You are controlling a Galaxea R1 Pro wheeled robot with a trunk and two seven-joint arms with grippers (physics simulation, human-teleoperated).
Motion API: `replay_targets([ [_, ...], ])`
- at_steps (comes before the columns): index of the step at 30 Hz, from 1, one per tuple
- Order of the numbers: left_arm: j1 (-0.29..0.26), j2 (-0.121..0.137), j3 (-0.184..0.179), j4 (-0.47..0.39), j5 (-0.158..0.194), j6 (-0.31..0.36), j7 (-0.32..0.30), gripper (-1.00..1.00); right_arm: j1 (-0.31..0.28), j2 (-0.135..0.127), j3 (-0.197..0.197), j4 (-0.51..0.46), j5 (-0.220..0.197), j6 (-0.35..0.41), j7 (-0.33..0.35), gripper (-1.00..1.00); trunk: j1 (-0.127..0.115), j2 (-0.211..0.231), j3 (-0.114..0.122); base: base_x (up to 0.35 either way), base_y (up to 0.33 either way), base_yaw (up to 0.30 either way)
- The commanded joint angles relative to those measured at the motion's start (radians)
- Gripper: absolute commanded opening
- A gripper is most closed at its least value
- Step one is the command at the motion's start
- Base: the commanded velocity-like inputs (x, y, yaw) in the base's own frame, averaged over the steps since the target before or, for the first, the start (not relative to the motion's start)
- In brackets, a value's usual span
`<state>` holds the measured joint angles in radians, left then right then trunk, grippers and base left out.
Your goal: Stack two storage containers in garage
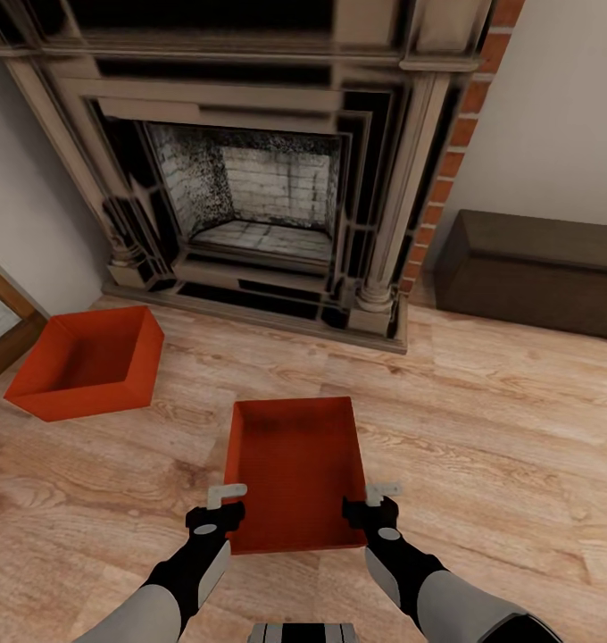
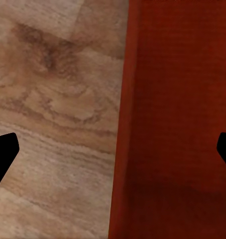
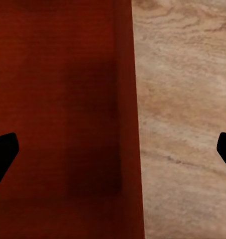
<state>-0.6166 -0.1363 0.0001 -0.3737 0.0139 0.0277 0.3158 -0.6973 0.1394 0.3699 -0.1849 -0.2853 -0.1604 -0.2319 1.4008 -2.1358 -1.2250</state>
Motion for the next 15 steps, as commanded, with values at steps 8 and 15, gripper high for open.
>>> replay_targets([
  [8,0.000,0.001,0.001,-0.003,0.001,0.003,0.003,1.00,-0.001,0.001,0.009,0.001,-0.011,-0.002,-0.021,1.00,0.000,0.000,-0.001,0.000,0.000,0.144],
  [15,0.000,0.000,0.001,-0.004,0.001,0.003,0.003,1.00,-0.001,-0.005,0.011,0.003,-0.006,-0.005,-0.024,1.00,0.000,0.000,-0.001,0.000,0.000,0.041],
])
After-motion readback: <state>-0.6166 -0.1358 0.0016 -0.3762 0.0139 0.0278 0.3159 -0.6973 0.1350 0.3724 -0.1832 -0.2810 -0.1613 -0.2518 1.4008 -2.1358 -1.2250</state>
